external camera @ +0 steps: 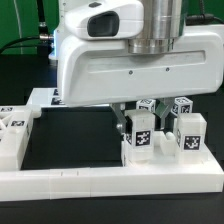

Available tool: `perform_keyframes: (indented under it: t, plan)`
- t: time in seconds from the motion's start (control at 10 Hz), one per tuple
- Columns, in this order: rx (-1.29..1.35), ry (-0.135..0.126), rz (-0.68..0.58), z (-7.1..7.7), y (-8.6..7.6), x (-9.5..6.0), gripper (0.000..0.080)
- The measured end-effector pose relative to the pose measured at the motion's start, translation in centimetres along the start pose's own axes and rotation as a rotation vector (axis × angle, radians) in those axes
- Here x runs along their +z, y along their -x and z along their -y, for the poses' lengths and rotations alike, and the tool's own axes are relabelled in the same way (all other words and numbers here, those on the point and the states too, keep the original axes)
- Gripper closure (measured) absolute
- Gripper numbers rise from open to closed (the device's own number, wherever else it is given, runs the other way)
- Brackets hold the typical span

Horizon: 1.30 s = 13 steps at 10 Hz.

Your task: Assemble chair

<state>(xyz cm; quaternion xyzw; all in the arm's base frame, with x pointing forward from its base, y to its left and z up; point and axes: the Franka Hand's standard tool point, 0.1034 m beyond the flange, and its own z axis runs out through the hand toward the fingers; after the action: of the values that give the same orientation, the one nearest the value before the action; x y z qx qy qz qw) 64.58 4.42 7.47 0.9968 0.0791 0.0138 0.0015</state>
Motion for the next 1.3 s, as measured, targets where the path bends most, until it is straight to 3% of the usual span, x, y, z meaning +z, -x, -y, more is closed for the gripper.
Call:
perform_keyframes:
  t: [0.2,0.4,0.5,0.7,0.9,1.3]
  plan:
    - [0.011,-0.001,0.0,0.01,0.0,0.0,0.051]
    - [0.239,-0.008,0.0,-0.01,0.01,0.05,0.051]
    - [0.402,-0.035,0.0,-0.29,0.04,0.08,0.051]
    - [0.666,-0.056,0.007,-0.28,0.06,0.15,0.0509]
    - [0.91,-0.06,0.035,-0.36,0.21,0.2,0.0509]
    - [1.16,-0.046,0.075,-0.63,0.07,0.28,0.0509]
